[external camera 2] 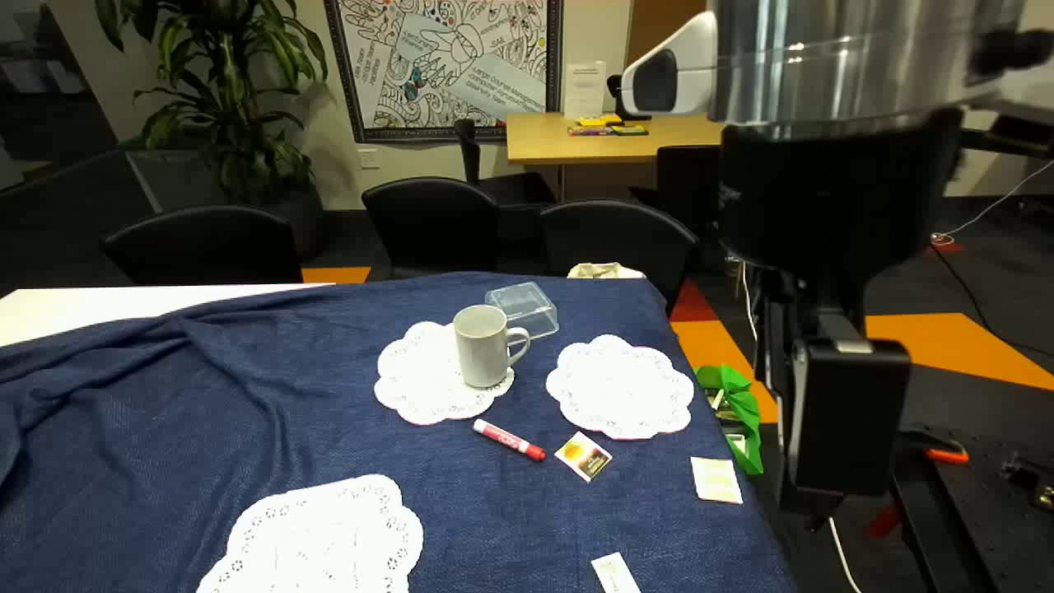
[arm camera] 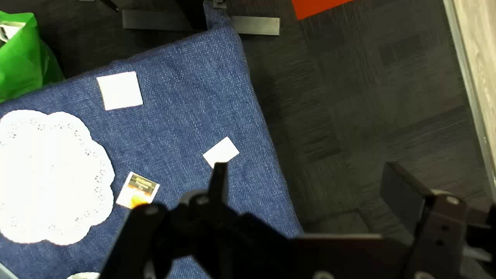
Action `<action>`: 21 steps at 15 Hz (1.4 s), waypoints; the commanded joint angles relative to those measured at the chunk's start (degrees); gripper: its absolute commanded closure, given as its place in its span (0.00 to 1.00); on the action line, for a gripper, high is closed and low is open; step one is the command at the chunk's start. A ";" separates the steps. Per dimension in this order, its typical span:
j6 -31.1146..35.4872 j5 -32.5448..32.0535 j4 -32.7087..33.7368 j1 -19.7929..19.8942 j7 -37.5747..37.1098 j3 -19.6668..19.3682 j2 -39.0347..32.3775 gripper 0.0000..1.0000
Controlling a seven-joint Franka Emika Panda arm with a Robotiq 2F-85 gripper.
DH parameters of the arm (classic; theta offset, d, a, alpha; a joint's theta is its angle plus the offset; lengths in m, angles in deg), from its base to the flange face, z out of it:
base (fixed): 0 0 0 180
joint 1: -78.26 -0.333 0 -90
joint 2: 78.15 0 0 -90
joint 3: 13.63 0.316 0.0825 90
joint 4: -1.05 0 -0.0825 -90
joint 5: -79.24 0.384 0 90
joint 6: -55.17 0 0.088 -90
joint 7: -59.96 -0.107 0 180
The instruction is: Put the marker in the mug
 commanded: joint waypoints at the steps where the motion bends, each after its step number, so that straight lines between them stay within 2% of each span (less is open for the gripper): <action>1: -0.10 -0.04 0.07 -0.22 -0.02 -0.23 -0.01 0.00; 5: 0.53 -0.46 -0.03 -0.13 -0.44 -0.21 0.13 0.00; 13: 10.38 -3.97 1.10 2.87 -3.82 -2.91 -0.20 0.00; 17: 15.30 -8.98 2.54 5.23 -5.50 -4.73 -2.48 0.00; 21: 21.60 -8.43 3.92 6.39 -3.70 -6.65 -7.40 0.00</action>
